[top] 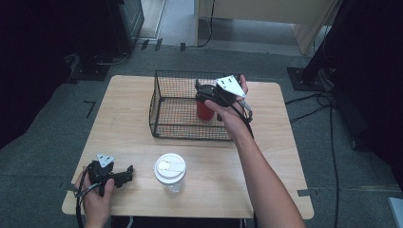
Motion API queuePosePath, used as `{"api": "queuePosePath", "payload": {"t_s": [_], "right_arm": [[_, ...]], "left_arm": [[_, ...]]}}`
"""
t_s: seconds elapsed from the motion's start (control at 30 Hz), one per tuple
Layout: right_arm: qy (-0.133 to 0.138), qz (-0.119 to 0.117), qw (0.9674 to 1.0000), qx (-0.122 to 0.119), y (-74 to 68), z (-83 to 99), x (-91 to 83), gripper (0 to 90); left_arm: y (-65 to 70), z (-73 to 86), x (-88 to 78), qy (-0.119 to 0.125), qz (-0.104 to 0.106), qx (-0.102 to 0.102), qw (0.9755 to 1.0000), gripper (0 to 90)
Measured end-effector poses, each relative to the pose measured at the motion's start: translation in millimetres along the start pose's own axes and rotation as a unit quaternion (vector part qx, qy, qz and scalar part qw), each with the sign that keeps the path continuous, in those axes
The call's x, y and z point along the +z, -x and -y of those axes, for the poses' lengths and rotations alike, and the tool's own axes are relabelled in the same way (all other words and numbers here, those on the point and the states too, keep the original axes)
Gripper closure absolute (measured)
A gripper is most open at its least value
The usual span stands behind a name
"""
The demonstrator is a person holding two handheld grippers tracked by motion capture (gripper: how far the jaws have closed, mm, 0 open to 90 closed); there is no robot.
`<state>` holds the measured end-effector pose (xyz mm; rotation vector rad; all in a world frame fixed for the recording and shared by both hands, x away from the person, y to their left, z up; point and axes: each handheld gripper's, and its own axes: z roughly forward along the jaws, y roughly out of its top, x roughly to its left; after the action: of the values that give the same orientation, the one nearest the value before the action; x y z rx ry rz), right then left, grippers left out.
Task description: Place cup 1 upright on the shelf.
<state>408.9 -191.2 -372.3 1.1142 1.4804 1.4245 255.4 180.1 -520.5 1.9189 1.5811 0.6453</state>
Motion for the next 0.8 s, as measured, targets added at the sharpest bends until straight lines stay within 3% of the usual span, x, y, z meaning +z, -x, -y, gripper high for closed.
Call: {"api": "queuePosePath", "payload": {"t_s": [0.1, 0.33, 0.63, 0.8], "right_arm": [[-0.01, 0.008, 0.9999, -0.008, -1.2, 2.8, -10.9, 0.0], [-0.022, 0.001, 0.9996, -0.016, -0.6, 15.6, -38.5, 0.0], [-0.007, -0.001, 1.0, -0.002, 0.9, 25.9, -82.1, 0.0], [0.001, -0.004, 0.9998, -0.019, -1.4, 30.0, -106.6, 0.0]], "left_arm": [[0.6, -0.5, 0.7, 0.001, 0.001, 0.0, 1.0, 0.0], [0.5, -0.4, 0.7, 0.001, 0.001, 0.0, 1.0, 0.0], [0.6, -0.5, 0.6, 0.001, 0.001, 0.0, 1.0, 0.0], [0.6, -0.5, 0.7, 0.001, 0.001, -0.001, 1.0, 0.0]]}}
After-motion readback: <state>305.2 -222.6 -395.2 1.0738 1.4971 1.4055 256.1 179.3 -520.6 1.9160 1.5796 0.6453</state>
